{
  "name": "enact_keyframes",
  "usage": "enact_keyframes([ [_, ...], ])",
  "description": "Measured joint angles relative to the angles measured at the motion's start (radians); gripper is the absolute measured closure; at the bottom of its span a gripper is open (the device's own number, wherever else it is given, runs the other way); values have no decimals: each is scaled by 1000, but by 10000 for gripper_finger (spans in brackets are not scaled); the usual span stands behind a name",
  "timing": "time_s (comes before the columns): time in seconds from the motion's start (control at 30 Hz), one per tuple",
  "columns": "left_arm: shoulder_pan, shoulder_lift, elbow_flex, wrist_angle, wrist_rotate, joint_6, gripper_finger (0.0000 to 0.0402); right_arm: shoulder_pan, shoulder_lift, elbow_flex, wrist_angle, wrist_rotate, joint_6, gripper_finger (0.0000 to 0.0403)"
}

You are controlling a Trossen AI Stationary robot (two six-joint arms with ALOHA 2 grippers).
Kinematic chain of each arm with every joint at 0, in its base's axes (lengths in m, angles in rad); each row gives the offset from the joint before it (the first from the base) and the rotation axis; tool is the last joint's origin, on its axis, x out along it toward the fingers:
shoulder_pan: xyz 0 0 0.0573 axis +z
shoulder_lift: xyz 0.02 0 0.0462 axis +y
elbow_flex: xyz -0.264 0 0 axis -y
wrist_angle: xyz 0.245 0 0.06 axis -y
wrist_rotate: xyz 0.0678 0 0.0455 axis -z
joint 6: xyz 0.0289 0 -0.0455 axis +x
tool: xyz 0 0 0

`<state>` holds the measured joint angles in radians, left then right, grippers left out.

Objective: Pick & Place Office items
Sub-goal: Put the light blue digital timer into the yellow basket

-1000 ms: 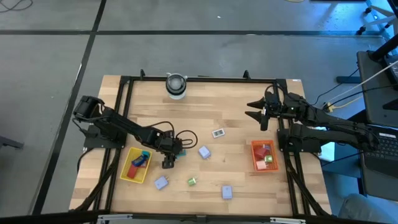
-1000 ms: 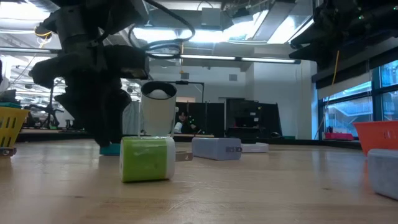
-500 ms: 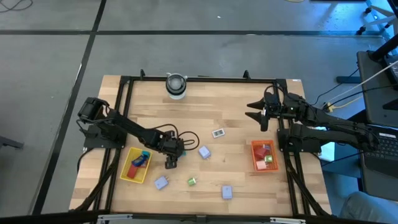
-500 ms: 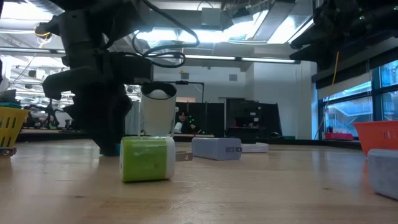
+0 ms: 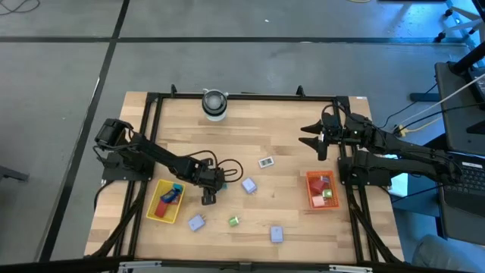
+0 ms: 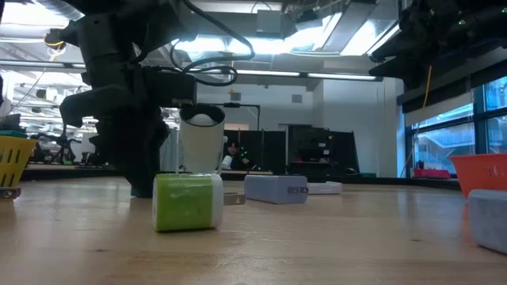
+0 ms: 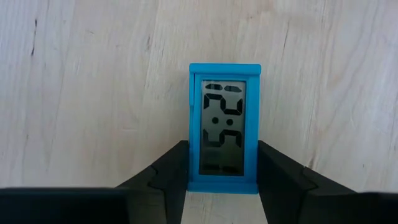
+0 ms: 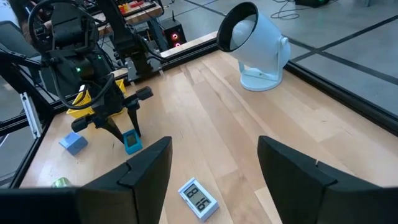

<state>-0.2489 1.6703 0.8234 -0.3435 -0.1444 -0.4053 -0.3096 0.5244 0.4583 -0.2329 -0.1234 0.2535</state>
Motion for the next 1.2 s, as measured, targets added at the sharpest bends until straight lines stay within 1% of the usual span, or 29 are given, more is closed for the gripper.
enact_keyframes([
  [0.23,0,-3,0,1,2,0,251,0,0,0,0,0,0,163],
  [0.4,2,-3,40,6,-17,7,251,0,0,0,0,0,0,163],
  [0.5,3,-6,67,-2,-67,39,251,0,0,0,0,0,0,163],
  [0.63,5,-84,79,-4,-137,60,250,0,0,0,0,0,0,163],
  [0.7,11,-148,79,-9,-155,62,251,0,0,0,0,0,0,163],
  [0.8,12,-281,69,-10,-202,64,250,0,0,0,0,0,0,163],
  [0.87,11,-386,51,-36,-263,64,248,1,0,0,0,0,0,163],
  [0.93,6,-508,16,-67,-341,31,248,0,0,0,0,0,0,163],
  [1.03,-27,-714,-83,-95,-464,-56,251,1,0,0,0,-8,1,163],
  [1.13,-91,-920,-208,-51,-518,-153,251,2,0,0,0,-26,1,163],
  [1.2,-142,-1046,-285,-5,-540,-183,249,2,0,0,0,-27,1,163],
])
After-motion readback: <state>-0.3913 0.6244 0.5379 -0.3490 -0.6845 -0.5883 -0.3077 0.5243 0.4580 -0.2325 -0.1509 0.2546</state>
